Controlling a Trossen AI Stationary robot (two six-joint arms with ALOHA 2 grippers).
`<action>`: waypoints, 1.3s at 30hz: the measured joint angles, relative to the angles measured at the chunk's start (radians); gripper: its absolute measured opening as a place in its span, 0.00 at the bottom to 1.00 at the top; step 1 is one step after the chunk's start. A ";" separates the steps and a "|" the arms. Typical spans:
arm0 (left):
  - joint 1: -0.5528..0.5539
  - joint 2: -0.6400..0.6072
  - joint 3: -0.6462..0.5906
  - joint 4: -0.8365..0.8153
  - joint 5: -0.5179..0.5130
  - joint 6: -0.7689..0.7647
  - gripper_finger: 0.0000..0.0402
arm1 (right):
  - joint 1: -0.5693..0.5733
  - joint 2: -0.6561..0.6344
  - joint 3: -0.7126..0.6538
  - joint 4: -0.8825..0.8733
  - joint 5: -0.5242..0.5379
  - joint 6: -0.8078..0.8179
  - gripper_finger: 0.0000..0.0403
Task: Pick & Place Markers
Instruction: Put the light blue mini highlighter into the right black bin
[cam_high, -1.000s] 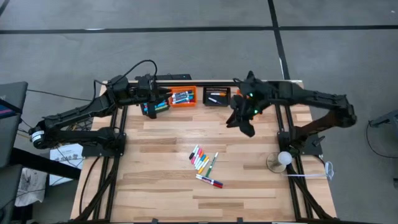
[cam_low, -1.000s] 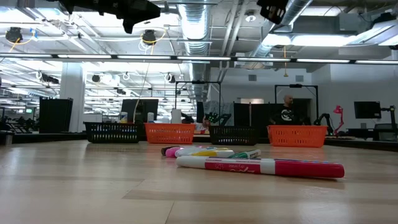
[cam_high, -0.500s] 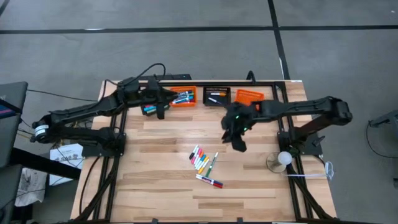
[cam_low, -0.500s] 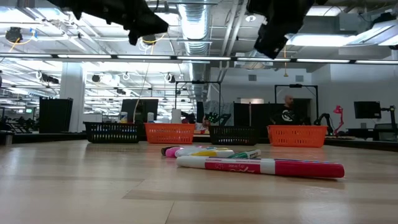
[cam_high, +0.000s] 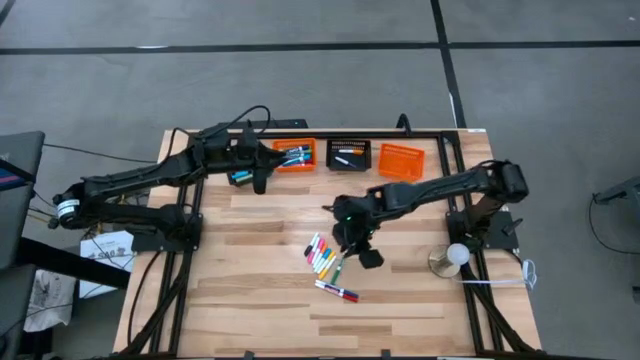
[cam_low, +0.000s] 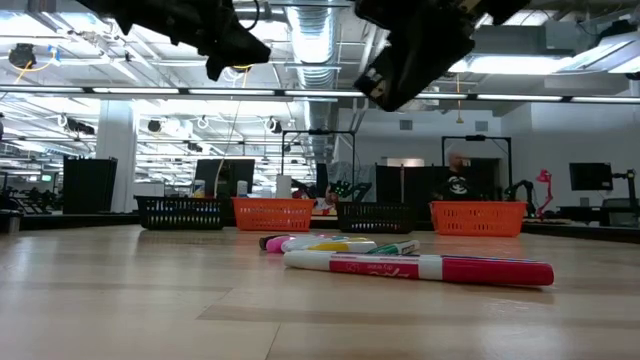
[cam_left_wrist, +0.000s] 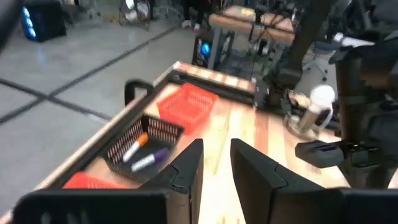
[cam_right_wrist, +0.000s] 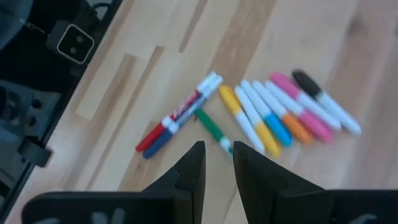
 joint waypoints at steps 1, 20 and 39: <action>0.000 -0.008 0.000 -0.018 0.007 0.000 0.20 | 0.006 0.024 0.020 0.001 0.000 -0.006 0.18; -0.045 -0.222 0.000 -0.227 0.068 -0.020 0.20 | -0.040 0.290 0.151 -0.064 0.004 -0.051 0.18; -0.045 -0.214 0.000 -0.228 0.067 -0.019 0.20 | -0.004 0.312 0.196 -0.012 0.183 -0.230 0.39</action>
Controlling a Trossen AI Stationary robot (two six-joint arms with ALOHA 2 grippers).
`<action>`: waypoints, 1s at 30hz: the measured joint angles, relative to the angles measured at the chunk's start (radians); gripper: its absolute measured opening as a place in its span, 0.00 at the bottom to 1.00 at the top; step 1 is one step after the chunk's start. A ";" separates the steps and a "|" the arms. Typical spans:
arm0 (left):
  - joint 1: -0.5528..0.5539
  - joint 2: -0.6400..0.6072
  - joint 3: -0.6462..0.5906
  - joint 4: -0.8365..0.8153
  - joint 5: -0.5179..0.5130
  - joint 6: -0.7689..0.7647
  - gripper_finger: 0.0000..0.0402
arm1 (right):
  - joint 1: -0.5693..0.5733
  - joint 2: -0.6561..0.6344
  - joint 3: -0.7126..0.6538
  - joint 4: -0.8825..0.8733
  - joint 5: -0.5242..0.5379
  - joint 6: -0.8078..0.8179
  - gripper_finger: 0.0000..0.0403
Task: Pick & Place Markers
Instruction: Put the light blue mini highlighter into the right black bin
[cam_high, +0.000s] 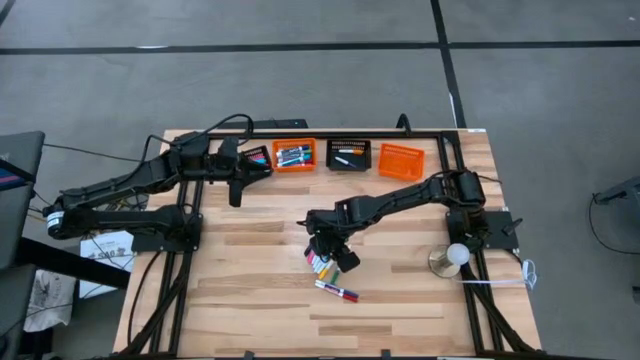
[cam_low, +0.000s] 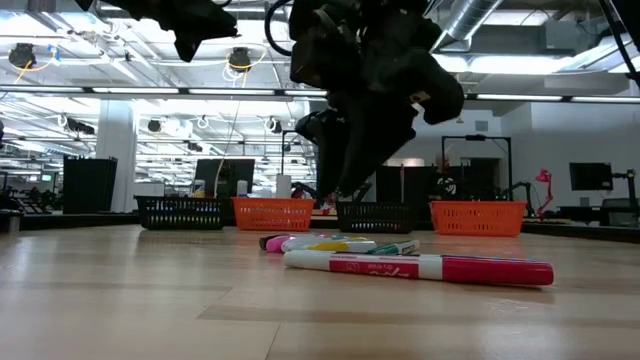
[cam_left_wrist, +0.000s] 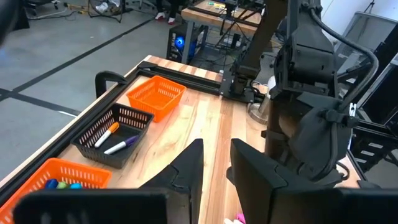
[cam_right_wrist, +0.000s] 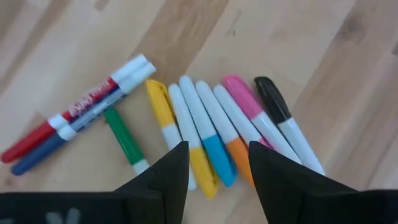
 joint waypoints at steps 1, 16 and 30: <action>0.000 0.000 0.000 0.000 0.000 0.000 0.20 | -0.003 0.000 -0.001 0.000 0.001 -0.005 0.39; 0.000 0.001 0.000 0.000 0.000 -0.001 0.20 | 0.006 0.064 0.000 -0.040 0.004 -0.035 0.38; -0.013 0.038 -0.002 -0.030 0.000 -0.002 0.20 | 0.012 0.091 0.012 -0.047 0.031 0.001 0.31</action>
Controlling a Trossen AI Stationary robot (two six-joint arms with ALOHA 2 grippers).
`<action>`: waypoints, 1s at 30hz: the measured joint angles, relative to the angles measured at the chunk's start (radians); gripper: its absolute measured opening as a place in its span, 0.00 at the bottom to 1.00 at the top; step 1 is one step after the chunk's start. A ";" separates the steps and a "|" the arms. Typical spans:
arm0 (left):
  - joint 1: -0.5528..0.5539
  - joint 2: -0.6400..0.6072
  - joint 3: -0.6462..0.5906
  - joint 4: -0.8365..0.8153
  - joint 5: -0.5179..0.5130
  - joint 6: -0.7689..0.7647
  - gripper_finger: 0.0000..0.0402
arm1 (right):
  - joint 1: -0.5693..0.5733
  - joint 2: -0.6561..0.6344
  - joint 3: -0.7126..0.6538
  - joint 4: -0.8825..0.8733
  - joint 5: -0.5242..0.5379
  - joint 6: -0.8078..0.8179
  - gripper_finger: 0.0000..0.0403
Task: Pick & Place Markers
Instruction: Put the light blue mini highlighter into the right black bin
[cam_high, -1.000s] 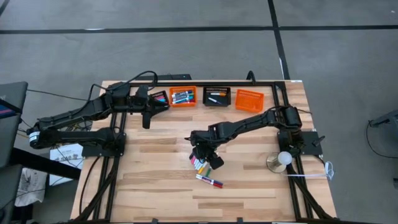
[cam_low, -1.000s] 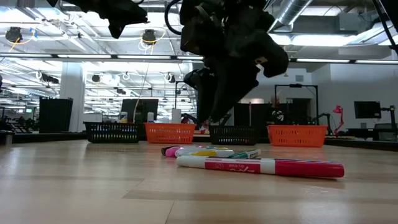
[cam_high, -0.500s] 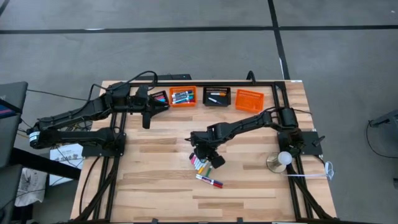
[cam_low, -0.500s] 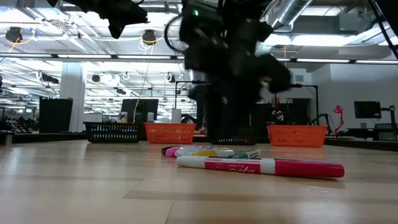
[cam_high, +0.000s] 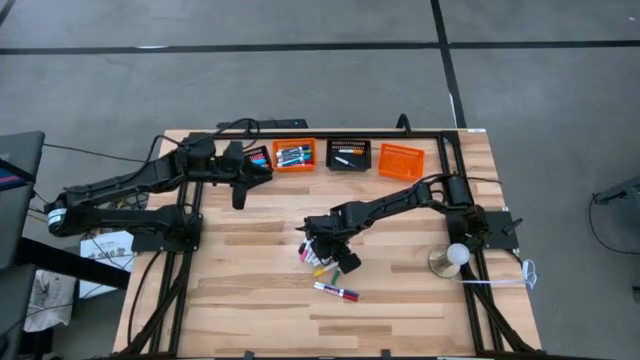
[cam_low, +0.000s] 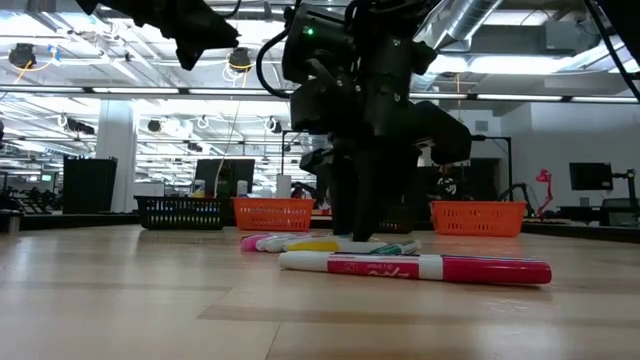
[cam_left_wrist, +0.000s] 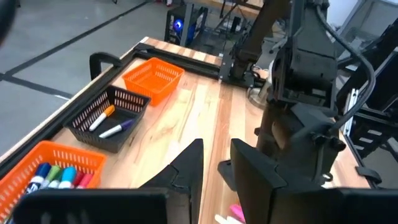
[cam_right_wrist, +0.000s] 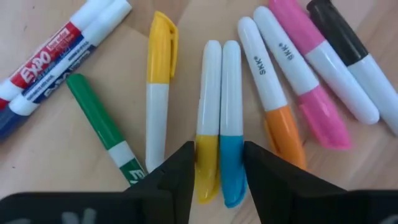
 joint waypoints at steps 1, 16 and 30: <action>-0.002 0.001 0.000 -0.002 -0.001 0.000 0.20 | 0.000 0.000 0.000 -0.001 0.000 0.002 0.30; -0.005 0.001 0.000 -0.008 0.000 0.000 0.20 | -0.022 0.000 0.000 -0.102 0.052 0.030 0.32; -0.005 0.001 0.000 -0.007 0.000 0.001 0.20 | -0.085 -0.002 0.000 -0.174 0.040 0.092 0.39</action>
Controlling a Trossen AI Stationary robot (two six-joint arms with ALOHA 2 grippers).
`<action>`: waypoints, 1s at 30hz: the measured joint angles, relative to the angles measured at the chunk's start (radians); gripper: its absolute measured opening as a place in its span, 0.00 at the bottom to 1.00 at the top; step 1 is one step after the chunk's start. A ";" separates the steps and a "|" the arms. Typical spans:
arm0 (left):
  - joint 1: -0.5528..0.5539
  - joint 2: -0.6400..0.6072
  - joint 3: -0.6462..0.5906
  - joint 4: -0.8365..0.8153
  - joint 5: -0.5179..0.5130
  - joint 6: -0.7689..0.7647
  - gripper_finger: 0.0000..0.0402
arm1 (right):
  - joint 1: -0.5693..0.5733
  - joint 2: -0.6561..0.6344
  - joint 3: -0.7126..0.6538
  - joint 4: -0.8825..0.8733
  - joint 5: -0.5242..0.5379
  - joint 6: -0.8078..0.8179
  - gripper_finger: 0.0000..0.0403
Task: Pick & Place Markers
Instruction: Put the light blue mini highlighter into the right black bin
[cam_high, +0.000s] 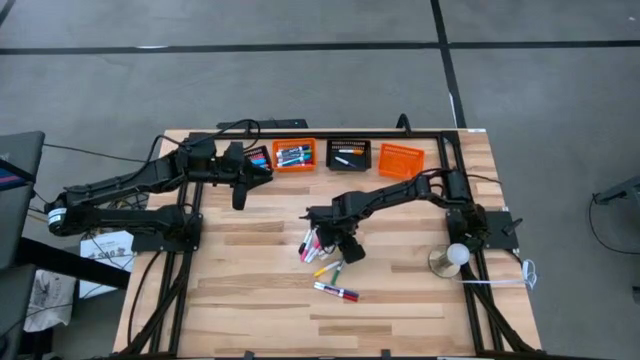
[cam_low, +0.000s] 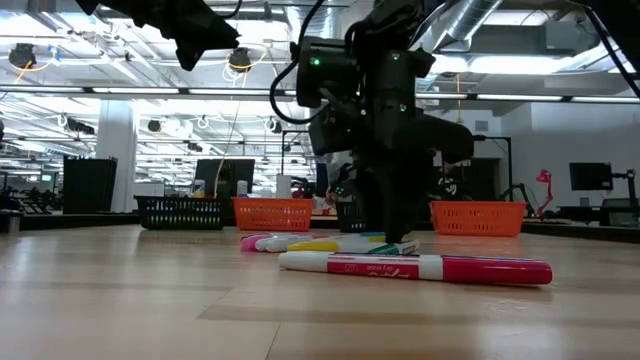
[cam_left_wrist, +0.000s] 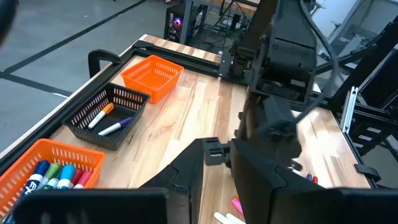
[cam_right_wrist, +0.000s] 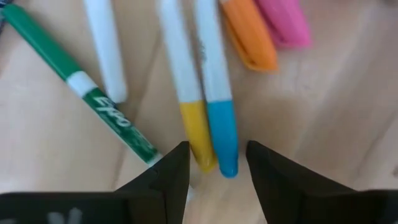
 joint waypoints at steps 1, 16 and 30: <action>0.000 0.000 0.000 0.000 0.000 0.000 0.20 | -0.007 0.000 0.000 -0.004 0.000 0.006 0.39; 0.000 0.000 0.001 0.000 0.000 0.005 0.20 | -0.044 -0.001 0.010 -0.098 0.012 0.021 0.37; 0.000 0.000 0.001 0.000 0.000 0.005 0.20 | 0.004 0.000 0.151 -0.106 -0.029 -0.057 0.34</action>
